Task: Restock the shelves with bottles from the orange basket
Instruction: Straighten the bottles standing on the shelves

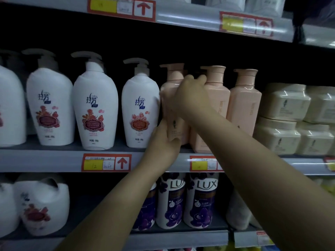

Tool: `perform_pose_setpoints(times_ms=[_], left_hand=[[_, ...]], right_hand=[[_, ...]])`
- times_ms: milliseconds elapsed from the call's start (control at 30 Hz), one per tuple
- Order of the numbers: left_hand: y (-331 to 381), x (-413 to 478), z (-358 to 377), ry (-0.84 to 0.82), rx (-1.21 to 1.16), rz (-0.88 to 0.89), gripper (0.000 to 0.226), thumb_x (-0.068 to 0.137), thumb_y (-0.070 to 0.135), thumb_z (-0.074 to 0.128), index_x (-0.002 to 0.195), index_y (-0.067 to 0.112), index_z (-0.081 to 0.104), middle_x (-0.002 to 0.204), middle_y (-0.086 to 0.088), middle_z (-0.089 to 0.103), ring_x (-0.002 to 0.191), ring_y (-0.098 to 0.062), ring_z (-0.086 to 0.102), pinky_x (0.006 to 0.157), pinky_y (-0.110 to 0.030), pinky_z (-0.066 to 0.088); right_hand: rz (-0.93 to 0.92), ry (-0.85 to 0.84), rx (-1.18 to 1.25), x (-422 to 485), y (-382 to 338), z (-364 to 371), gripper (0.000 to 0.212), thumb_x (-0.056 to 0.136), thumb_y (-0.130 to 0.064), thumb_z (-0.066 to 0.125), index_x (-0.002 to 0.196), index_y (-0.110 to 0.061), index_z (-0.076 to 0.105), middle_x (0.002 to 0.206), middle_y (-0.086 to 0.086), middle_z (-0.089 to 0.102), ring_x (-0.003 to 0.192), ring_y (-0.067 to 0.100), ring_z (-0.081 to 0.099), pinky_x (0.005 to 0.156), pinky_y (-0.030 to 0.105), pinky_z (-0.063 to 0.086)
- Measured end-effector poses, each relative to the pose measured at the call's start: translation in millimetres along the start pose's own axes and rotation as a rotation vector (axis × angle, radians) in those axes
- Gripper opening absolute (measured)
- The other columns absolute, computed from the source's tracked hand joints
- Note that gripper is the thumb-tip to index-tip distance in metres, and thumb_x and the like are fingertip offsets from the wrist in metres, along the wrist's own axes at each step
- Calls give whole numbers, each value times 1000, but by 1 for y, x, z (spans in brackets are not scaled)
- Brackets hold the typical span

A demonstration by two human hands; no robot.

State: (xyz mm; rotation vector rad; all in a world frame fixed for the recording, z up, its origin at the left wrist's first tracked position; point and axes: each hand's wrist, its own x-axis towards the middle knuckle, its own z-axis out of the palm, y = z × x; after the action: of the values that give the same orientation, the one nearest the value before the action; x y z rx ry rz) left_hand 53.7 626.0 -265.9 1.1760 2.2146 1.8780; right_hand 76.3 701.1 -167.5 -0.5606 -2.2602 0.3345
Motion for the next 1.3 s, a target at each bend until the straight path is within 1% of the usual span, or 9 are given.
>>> perform_pose_setpoints(times_ms=[133,333,533,667,867,967,1067,1233,1300], left_hand=[[1,0,2,5,4,-10,54,93,6,48,140,29,38,130,3,53,119,-12,50,93,-28,41],[2,-4,1,5,-13,16,44,92,4,47,131,25,45,121,5,55,105,-6,52,71,-12,37],[-1,-3,-3,129,45,46,31,91,13,46,121,14,53,122,-9,52,108,-25,55,76,-27,40],[-1,-6,-4,183,-23,20,37,95,22,50,132,20,44,129,1,54,116,-15,53,94,-33,45],[-8,-7,-7,156,-47,6,43,94,20,52,135,25,39,134,4,51,120,-10,48,94,-28,41],[-10,-7,-8,134,-30,29,46,93,15,53,136,26,39,134,6,51,121,-8,48,96,-28,41],[-10,-8,-11,119,-38,43,47,94,13,52,137,28,40,127,13,51,114,-2,47,89,-22,38],[-6,-8,-12,110,-94,36,45,94,12,51,136,27,42,116,19,49,107,2,47,78,-11,36],[-6,-6,-15,92,-115,27,44,94,12,50,136,25,44,118,17,52,113,-1,50,84,-13,38]], right_hand=[[26,48,-29,-3,-3,9,73,83,-46,65,131,-3,31,132,15,39,114,26,50,72,24,29],[24,78,1,-3,-4,7,65,83,-43,65,125,-3,35,125,14,41,97,23,52,66,25,29],[-8,102,12,-8,-5,1,66,79,-42,69,122,-3,37,123,13,41,88,20,45,68,23,32],[2,116,-27,-7,-9,-7,69,78,-45,69,123,-4,37,123,12,43,98,24,55,68,24,34],[-34,143,-218,-14,-10,-6,66,85,-49,59,126,-2,38,121,11,43,108,25,52,67,26,36],[-65,147,-380,-14,-7,-6,74,87,-57,54,131,1,38,131,16,35,115,28,48,76,29,43],[-5,155,-340,-13,-3,-3,87,80,-64,57,132,3,36,135,15,30,109,30,55,70,30,37],[-29,187,-248,-20,6,5,75,82,-60,58,125,-1,41,136,14,30,101,30,58,64,31,37],[-52,211,-184,-24,10,9,68,83,-53,61,123,-2,42,133,15,32,98,29,55,65,30,37]])
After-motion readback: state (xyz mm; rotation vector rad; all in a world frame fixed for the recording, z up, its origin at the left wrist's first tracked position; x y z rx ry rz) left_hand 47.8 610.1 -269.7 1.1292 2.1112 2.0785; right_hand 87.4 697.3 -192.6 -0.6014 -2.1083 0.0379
